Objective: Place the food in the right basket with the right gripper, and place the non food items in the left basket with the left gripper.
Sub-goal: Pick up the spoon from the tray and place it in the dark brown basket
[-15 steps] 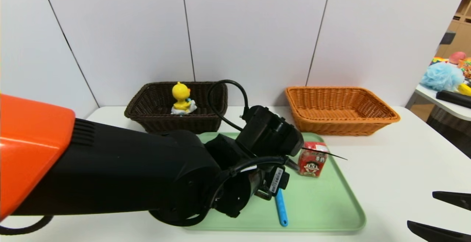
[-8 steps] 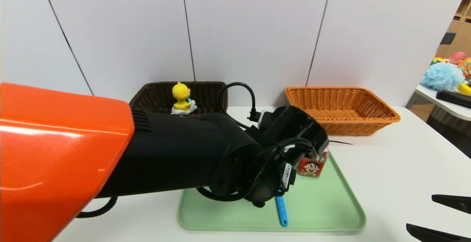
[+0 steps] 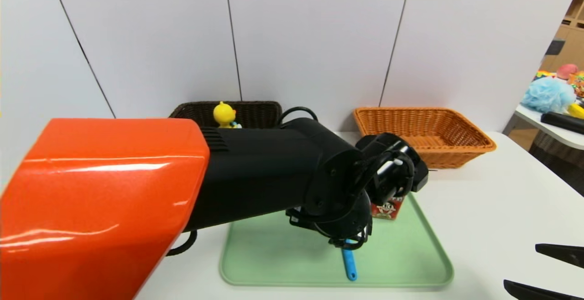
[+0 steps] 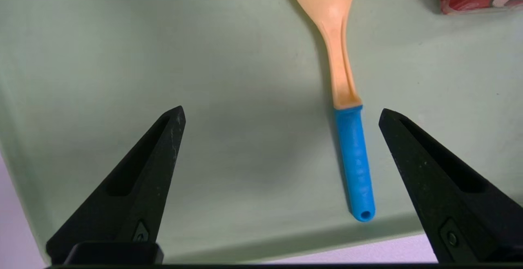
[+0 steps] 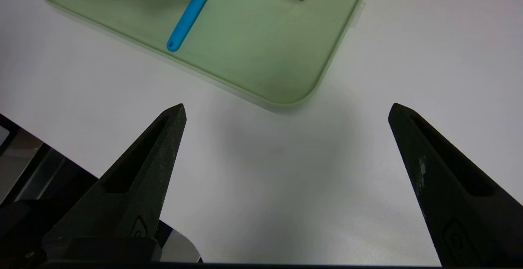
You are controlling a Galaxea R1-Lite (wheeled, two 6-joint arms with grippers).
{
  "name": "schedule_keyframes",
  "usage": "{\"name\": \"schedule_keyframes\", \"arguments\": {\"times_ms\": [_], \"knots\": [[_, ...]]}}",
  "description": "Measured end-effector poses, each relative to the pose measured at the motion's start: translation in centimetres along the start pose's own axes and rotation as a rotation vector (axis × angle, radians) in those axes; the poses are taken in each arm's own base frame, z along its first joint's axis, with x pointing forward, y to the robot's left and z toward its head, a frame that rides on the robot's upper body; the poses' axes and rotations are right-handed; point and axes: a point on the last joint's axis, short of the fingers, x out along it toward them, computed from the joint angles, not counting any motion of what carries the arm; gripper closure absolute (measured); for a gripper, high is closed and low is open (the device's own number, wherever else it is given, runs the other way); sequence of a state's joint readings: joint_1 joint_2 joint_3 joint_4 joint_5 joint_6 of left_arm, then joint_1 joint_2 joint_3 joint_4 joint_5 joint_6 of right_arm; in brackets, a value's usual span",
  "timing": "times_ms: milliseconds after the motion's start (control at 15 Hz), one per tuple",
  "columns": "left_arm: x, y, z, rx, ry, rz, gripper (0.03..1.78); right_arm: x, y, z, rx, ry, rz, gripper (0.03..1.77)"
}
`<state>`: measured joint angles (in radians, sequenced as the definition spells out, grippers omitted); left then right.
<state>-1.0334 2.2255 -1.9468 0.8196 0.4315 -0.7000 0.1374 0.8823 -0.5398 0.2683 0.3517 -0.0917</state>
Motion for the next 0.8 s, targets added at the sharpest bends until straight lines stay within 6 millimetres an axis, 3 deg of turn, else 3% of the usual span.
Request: {"name": "schedule_keyframes", "arguments": {"times_ms": [800], "knots": [[2.1,-1.8,-0.8,-0.048,-0.002,-0.006,0.12,-0.2,0.1,-0.5,-0.001,-0.007,0.001,0.09]]}}
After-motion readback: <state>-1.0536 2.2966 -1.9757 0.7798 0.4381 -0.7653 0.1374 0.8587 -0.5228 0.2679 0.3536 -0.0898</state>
